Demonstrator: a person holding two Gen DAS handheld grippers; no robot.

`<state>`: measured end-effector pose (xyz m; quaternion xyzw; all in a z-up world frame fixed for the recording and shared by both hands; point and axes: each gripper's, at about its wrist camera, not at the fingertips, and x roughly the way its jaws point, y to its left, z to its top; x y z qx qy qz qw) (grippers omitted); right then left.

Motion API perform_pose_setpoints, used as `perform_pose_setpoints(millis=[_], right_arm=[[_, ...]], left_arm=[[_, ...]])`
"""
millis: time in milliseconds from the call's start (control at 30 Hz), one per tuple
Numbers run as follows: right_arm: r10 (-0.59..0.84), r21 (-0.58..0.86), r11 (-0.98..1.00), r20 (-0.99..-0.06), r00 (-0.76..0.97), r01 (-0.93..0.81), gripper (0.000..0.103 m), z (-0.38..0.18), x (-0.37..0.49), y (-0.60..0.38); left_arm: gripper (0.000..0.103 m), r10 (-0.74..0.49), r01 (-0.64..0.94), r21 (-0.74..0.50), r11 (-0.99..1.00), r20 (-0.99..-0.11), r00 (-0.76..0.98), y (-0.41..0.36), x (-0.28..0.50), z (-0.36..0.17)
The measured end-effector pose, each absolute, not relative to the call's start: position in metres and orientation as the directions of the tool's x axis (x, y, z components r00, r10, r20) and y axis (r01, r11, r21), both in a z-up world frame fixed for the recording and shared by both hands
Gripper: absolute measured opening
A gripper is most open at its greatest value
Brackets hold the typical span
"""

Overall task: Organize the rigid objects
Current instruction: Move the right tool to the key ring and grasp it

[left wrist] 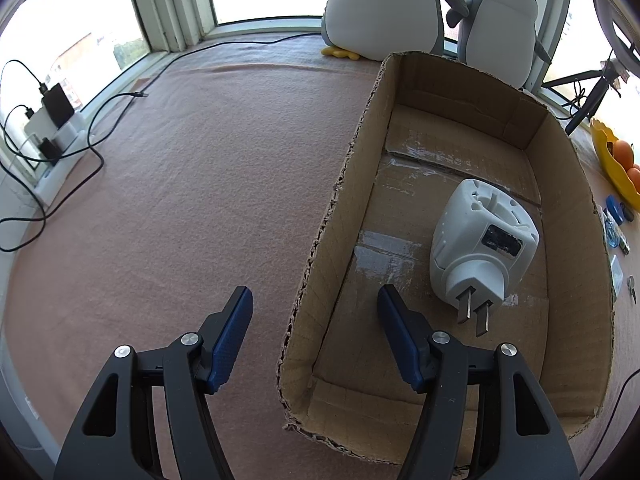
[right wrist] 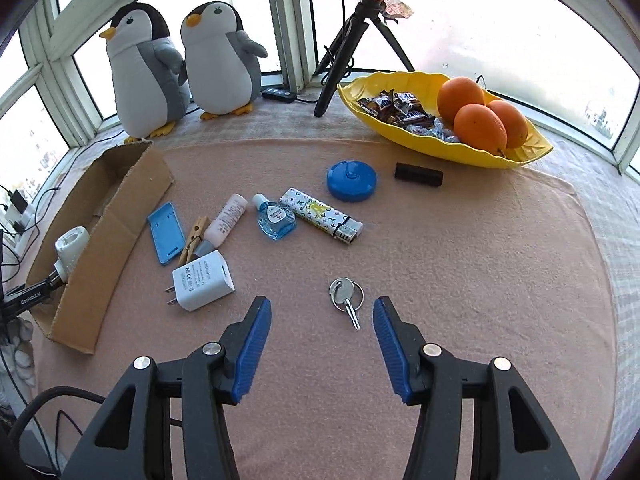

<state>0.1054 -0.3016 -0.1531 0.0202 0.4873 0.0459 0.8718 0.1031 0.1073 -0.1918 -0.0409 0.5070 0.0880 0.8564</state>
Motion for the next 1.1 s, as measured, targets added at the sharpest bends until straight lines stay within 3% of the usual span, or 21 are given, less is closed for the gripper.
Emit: perform_pose_setpoints(millis=[867, 1000, 1100], right_arm=[[0.084, 0.041, 0.993, -0.911, 0.403, -0.114, 0.034, -0.200, 0.150, -0.306], [0.082, 0.028, 0.990, -0.915, 0.395, -0.140, 0.022, -0.199, 0.148, -0.301], [0.082, 0.023, 0.988, -0.914, 0.397, -0.151, 0.022, -0.199, 0.147, -0.299]], left_arm=[[0.065, 0.094, -0.193, 0.002, 0.981, -0.877, 0.472, 0.109, 0.103, -0.193], [0.065, 0.094, -0.193, 0.001, 0.981, -0.876, 0.473, 0.110, 0.103, -0.193], [0.065, 0.095, -0.192, 0.003, 0.981, -0.875, 0.475, 0.109, 0.103, -0.193]])
